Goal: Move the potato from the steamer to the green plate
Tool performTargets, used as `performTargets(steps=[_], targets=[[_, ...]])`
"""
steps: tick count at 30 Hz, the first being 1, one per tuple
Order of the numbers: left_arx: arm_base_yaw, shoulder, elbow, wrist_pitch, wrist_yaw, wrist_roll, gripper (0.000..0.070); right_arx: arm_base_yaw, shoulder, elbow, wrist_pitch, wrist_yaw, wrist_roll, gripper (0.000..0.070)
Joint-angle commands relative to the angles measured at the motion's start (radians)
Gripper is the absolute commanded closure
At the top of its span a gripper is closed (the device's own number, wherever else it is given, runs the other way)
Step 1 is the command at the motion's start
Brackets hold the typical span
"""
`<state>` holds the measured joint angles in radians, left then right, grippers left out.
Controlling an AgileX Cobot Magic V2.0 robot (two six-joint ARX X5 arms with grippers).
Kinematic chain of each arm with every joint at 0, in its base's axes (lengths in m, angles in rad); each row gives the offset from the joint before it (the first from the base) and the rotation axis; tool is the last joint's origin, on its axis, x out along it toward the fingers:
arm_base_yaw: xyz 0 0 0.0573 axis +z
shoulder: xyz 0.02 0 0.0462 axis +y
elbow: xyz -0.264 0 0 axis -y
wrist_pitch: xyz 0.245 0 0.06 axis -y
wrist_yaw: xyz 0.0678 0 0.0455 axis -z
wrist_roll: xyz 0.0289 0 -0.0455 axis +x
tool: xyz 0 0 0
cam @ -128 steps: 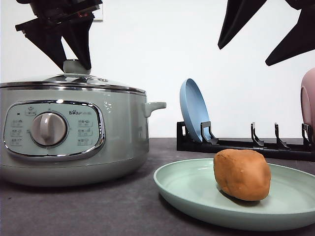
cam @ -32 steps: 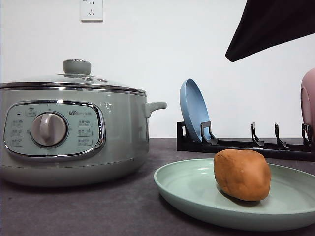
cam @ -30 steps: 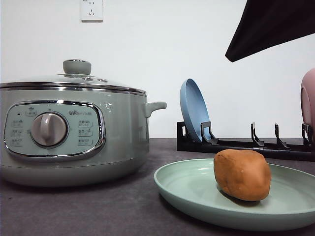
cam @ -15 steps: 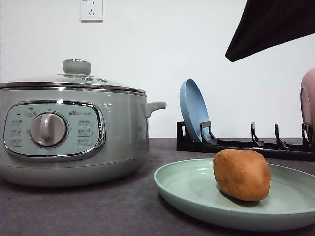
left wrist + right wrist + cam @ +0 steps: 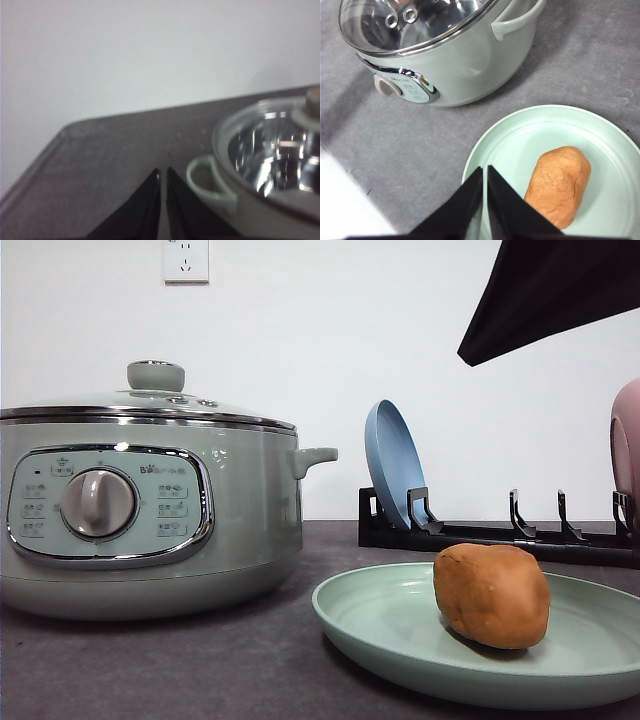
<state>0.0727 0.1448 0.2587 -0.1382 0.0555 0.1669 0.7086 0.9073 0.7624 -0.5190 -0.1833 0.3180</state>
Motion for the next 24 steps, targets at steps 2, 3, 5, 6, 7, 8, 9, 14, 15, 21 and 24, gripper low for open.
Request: performTargets(steps=[2, 3, 5, 6, 7, 8, 9, 14, 15, 21, 24], targets=[[0.002, -0.033, -0.051, 0.011, -0.002, -0.004, 0.0685, 0.009, 0.006, 0.016, 0.010, 0.000, -0.005, 0.0700], [0.002, -0.047, -0.072, 0.009, -0.002, -0.003, 0.0685, 0.009, 0.006, 0.016, 0.010, 0.000, -0.005, 0.0700], [0.002, -0.071, -0.105, 0.000, -0.002, -0.004, 0.0685, 0.009, 0.006, 0.016, 0.010, 0.000, -0.005, 0.0700], [0.002, -0.081, -0.120, 0.000, -0.002, -0.004, 0.0685, 0.009, 0.006, 0.016, 0.010, 0.000, -0.005, 0.0700], [0.002, -0.091, -0.134, -0.001, -0.002, -0.005, 0.0685, 0.009, 0.006, 0.016, 0.010, 0.000, -0.005, 0.0700], [0.002, -0.101, -0.148, -0.003, -0.002, -0.006, 0.0685, 0.009, 0.006, 0.016, 0.010, 0.000, -0.005, 0.0700], [0.002, -0.109, -0.159, -0.004, -0.002, -0.009, 0.0685, 0.009, 0.006, 0.016, 0.010, 0.000, -0.005, 0.0700], [0.002, -0.142, -0.211, -0.004, -0.002, -0.030, 0.0685, 0.009, 0.006, 0.016, 0.010, 0.000, -0.005, 0.0700], [0.001, -0.142, -0.220, -0.004, -0.002, -0.031, 0.0685, 0.009, 0.006, 0.016, 0.010, 0.000, -0.005, 0.0700], [0.001, -0.142, -0.247, -0.036, -0.002, -0.050, 0.0685, 0.009, 0.006, 0.016, 0.010, 0.000, -0.005, 0.0700], [0.000, -0.142, -0.247, -0.048, -0.002, -0.064, 0.0685, 0.009, 0.006, 0.016, 0.010, 0.000, -0.005, 0.0700]])
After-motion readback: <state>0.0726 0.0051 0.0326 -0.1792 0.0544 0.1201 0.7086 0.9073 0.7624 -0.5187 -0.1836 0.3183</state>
